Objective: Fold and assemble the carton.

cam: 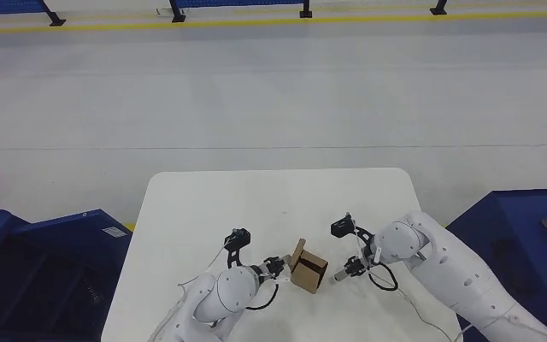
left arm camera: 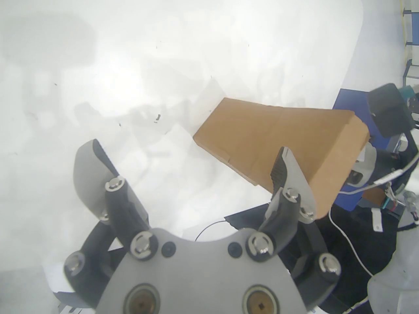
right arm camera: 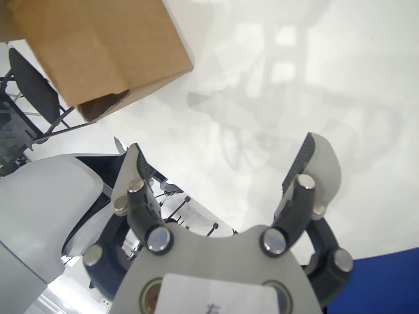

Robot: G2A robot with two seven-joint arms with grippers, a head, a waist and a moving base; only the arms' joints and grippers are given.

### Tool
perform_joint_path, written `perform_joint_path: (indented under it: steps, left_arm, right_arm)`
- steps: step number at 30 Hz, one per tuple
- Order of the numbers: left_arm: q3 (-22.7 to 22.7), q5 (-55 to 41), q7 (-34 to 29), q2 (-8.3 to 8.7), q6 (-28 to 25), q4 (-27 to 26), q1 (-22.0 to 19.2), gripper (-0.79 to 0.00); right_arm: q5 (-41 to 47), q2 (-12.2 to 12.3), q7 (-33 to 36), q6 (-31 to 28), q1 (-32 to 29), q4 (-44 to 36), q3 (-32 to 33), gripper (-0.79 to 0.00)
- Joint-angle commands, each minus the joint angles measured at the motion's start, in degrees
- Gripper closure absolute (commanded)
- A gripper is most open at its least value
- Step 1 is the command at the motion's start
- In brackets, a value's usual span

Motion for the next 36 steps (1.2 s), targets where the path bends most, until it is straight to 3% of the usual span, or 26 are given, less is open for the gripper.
perform_joint_path:
  steps: [1, 7, 14, 24, 36]
  left_arm:
    - [0.07, 0.21, 0.06, 0.17, -0.45, -0.99, 1.13, -0.785]
    - [0.86, -1.11, 0.72, 0.18, -2.55, -0.87, 2.4, -0.785]
    - [3.03, -3.23, 2.89, -0.63, -3.94, 4.04, 0.28, -0.785]
    - [5.02, -4.22, 4.23, -1.25, -3.67, 5.7, -1.08, -0.785]
    - [6.32, -4.7, 5.23, -1.75, -2.83, 7.81, -2.45, -0.785]
  right_arm:
    - [-0.63, -0.63, -0.44, 0.94, 0.76, 0.05, -1.42, -0.785]
    - [-1.44, -2.2, -1.23, 2.19, 3.34, 2.24, -3.91, -0.785]
    - [-0.47, -3.97, -3.77, 3.17, 5.85, 5.37, -5.54, -0.785]
    - [1.26, -5.12, -5.51, 3.08, 7.0, 7.58, -5.45, -0.785]
    - [17.19, -3.29, -3.09, -8.53, 4.85, 15.44, 3.77, -0.785]
